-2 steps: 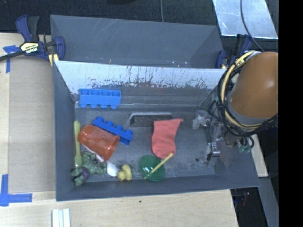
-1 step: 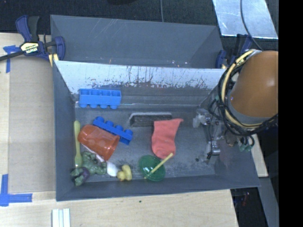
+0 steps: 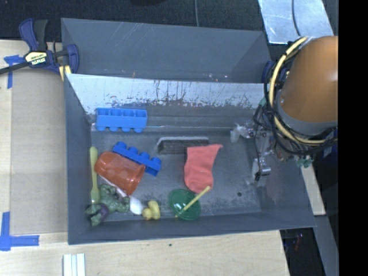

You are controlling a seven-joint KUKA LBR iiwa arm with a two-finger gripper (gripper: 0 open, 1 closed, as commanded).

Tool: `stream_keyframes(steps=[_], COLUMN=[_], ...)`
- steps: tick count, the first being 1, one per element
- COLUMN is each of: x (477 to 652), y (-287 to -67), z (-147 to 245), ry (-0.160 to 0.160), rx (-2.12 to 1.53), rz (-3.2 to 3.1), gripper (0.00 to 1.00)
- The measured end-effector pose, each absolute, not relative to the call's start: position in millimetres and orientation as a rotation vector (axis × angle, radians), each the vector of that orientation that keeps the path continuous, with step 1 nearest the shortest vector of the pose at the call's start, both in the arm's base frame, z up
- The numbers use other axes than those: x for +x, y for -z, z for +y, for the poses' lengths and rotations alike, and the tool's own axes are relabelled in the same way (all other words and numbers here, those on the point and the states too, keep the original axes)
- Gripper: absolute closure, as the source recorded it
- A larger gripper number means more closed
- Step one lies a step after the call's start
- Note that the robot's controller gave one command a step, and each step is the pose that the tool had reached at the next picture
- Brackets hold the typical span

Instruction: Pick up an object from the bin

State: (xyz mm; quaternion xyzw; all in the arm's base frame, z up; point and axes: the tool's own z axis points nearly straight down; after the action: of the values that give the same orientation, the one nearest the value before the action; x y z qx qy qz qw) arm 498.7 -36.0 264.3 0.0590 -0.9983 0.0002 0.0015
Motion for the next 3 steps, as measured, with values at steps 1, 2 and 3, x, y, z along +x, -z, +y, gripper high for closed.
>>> stream_keyframes(steps=[1, 2, 3], x=[513.6, 528.3, 550.4], y=[-234.3, -217.4, -204.6], z=[-1.4, 14.1, 12.3], ry=[-0.001, -0.002, -0.002], rx=[0.083, 0.099, 0.427], rz=[-3.154, -3.146, -3.126], gripper=[0.0, 0.0, 0.0])
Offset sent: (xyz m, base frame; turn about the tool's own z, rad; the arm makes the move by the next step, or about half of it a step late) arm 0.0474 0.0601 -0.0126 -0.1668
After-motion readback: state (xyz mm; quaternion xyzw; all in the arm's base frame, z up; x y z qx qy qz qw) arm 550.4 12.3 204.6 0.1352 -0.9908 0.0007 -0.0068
